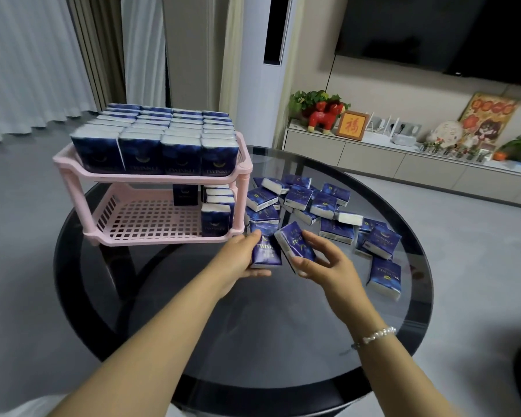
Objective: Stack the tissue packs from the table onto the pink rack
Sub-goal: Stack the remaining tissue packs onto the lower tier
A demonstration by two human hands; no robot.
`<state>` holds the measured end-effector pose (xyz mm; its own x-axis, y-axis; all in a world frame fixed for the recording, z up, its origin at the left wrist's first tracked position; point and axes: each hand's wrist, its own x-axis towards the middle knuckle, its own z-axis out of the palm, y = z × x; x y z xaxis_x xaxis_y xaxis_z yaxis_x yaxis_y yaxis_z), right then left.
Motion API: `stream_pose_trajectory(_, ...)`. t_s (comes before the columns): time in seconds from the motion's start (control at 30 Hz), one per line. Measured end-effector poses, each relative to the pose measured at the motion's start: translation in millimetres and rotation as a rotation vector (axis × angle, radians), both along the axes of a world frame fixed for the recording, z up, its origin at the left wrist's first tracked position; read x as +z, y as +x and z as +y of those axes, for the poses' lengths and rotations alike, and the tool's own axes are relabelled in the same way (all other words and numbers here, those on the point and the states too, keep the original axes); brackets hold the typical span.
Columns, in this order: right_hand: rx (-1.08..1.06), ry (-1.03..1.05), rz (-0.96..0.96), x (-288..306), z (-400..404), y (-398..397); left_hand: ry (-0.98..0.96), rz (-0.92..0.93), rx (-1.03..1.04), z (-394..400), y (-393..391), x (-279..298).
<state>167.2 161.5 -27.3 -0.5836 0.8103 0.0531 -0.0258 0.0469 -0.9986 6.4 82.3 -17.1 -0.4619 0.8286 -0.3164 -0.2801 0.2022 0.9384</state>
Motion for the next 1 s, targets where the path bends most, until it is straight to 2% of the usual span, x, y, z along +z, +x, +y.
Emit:
stream_pose_trajectory(0.23, 0.275, 0.553, -0.581, 32, 20, 17, -0.028, 0.205, -0.251, -10, -4, 4)
stream_pose_trajectory(0.37, 0.437, 0.697, -0.652, 45, 22, 9, -0.047, 0.271, -0.420, -12, 0, 4)
stream_pose_trajectory(0.43, 0.468, 0.569, -0.579, 46, 23, 8, -0.043, 0.258, -0.405, -12, 1, 2)
stream_pose_trajectory(0.53, 0.278, 0.252, -0.321, 35, 19, 8, 0.040, 0.115, -0.298, -9, 2, 1)
stream_pose_trajectory(0.63, 0.075, 0.194, -0.239, 21, 13, 7, 0.085, 0.073, -0.297, -8, 6, 2)
stream_pose_trajectory(0.77, -0.007, 0.218, -0.258, 11, 8, 7, 0.044, 0.127, -0.376, -7, 16, 2)
stream_pose_trajectory(0.9, 0.014, 0.312, -0.335, 9, 6, 13, 0.029, 0.178, -0.329, -2, 31, -4)
stream_pose_trajectory(1.0, -0.232, 0.534, -0.474, 7, 12, 28, 0.039, 0.208, -0.261, 2, 44, -8)
